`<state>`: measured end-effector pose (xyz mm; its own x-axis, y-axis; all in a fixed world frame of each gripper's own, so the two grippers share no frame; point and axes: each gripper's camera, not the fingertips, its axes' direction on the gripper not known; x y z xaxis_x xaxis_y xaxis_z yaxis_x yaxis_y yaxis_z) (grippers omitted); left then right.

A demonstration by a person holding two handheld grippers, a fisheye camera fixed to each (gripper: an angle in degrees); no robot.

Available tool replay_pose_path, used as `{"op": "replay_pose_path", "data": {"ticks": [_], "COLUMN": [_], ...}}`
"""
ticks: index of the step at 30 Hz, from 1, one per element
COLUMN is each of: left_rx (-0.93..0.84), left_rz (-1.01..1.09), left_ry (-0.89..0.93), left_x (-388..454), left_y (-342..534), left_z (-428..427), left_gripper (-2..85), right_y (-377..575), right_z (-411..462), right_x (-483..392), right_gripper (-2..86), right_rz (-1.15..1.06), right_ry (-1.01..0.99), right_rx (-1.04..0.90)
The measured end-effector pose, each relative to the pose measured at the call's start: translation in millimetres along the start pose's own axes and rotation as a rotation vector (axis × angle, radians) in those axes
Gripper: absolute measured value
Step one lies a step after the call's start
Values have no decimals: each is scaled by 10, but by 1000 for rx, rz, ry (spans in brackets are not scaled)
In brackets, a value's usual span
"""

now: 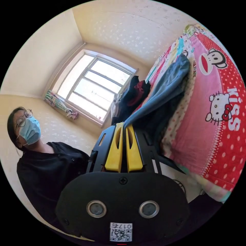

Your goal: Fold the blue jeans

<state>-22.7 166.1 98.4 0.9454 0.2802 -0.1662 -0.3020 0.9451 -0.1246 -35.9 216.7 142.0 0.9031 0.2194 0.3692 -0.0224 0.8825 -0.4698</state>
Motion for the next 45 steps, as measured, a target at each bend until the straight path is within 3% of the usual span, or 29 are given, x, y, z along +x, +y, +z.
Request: {"op": "replay_pose_path", "data": {"ticks": [9,14,19,23,25,27,31,34,39,41,45], "left_rx": [91,144,147,157,174,190,230,209,-29,-124,-169], "left_rz": [539,618,423,312,367,549,831,815,524,338,11], "left_ry": [187,174,78,145,210,160,-97,-239,-394,-342,-102], "left_x": [2171,2862,2616,2283,2430,2938,3577,3377,1770,1131,152], "left_y": [-335,-556,-881,-1316,-1503,-1603,-1343,-1021,-298,-18,606], "left_z": [-240,-221,-54,88,88,67,143,291,722,840,866], "left_gripper": [-5,-4,-6,-7,-7,-7,-6,-5,-4,-4,-5], "right_y": [-638,-1115,-1387,-1725,-1865,-1976,-1894,-1608,-791,-156,735], "right_z": [-556,-826,-888,-1058,-1159,-1187,-1102,-952,-558,-269,40], "right_x": [-2309,-3243,-3086,-2493,-2452,-2655,-3311,-3165,-1684,-678,216], "right_gripper": [10,8,7,7,7,8,8,8,9,10,12], "right_rz": [-481,-617,-471,-347,-381,-474,-737,-725,-419,-177,55], "right_ry": [-85,-29,172,16,-118,-155,65,260,363,389,267], "right_rx": [63,102,130,205,263,282,289,262,6,-164,-298]}}
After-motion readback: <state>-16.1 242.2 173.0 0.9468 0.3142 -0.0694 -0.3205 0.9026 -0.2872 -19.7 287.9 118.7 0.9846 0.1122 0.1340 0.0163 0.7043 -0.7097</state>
